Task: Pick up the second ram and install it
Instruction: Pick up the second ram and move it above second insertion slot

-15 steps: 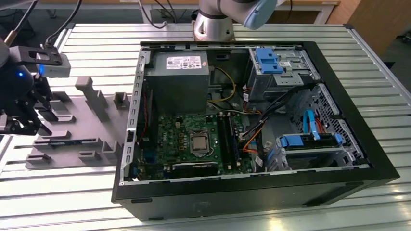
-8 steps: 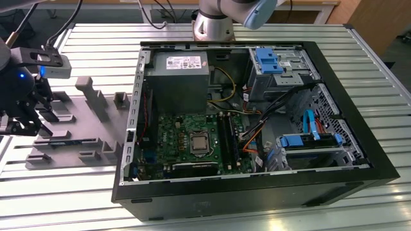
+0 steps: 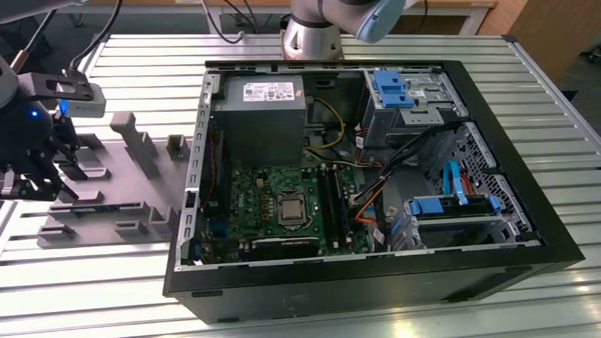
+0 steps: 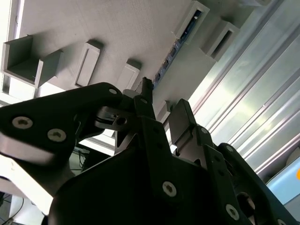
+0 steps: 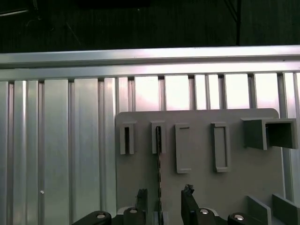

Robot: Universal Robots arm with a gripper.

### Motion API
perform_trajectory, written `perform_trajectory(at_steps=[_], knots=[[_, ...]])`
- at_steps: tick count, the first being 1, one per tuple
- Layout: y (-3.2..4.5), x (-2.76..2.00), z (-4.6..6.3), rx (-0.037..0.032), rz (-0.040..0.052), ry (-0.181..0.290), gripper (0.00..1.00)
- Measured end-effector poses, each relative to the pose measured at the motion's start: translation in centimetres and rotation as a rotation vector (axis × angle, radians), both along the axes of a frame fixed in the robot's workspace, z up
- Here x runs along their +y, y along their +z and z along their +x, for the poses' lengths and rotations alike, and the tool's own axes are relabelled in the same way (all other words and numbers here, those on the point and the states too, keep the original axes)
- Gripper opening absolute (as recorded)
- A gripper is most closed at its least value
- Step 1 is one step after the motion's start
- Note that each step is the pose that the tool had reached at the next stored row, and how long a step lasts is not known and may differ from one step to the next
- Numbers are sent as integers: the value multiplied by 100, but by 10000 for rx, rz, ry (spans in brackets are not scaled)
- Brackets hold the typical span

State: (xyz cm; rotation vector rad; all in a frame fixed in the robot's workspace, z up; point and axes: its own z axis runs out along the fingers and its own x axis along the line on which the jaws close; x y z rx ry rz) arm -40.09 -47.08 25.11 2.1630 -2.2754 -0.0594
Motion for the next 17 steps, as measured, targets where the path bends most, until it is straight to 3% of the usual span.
perform_trajectory(at_steps=[6, 17], knots=[[-79, -9, 0, 1, 0, -1, 42], [-128, -12, 0, 1, -1, -1, 42]])
